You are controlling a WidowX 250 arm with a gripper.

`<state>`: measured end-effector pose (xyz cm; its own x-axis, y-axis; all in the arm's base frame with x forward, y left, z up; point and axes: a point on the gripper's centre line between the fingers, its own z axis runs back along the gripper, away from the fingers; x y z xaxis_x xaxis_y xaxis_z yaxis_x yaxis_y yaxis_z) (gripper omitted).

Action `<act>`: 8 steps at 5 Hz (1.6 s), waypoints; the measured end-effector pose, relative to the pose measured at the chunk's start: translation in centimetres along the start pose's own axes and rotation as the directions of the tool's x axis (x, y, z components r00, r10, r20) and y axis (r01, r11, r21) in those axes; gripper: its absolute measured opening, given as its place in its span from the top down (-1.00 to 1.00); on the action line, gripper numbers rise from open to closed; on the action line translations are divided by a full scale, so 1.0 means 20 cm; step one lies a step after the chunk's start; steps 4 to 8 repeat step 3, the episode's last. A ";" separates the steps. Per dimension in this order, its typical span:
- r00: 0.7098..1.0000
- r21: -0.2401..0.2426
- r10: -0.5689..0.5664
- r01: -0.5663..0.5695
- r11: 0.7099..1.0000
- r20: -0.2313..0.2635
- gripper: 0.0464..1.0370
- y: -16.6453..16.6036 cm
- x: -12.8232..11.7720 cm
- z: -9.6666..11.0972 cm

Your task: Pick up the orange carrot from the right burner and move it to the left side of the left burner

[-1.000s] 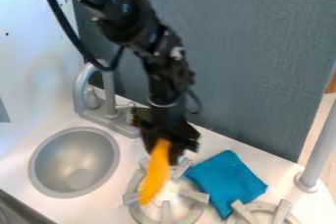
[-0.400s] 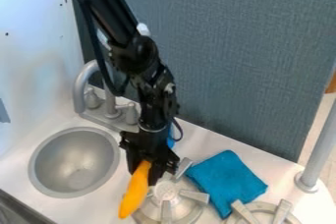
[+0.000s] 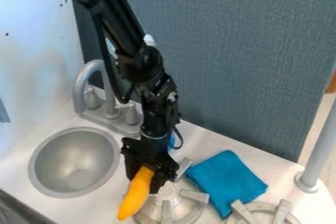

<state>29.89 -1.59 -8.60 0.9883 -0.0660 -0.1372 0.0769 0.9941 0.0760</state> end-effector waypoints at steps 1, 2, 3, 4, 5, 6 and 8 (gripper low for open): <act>0.998 0.005 -0.049 0.049 0.999 0.046 -0.95 -0.05 -0.01 0.09; 0.981 0.010 -0.089 0.088 0.996 0.170 -0.94 -0.08 -0.05 0.34; 0.946 0.056 -0.114 0.101 0.993 0.305 -0.94 -0.10 -0.13 0.61; 0.946 0.056 -0.114 0.101 0.993 0.305 -0.94 -0.10 -0.13 0.61; 0.946 0.056 -0.114 0.101 0.993 0.305 -0.94 -0.10 -0.13 0.61; 0.946 0.056 -0.114 0.101 0.993 0.305 -0.94 -0.10 -0.13 0.61; 0.946 0.056 -0.114 0.101 0.993 0.305 -0.94 -0.10 -0.13 0.61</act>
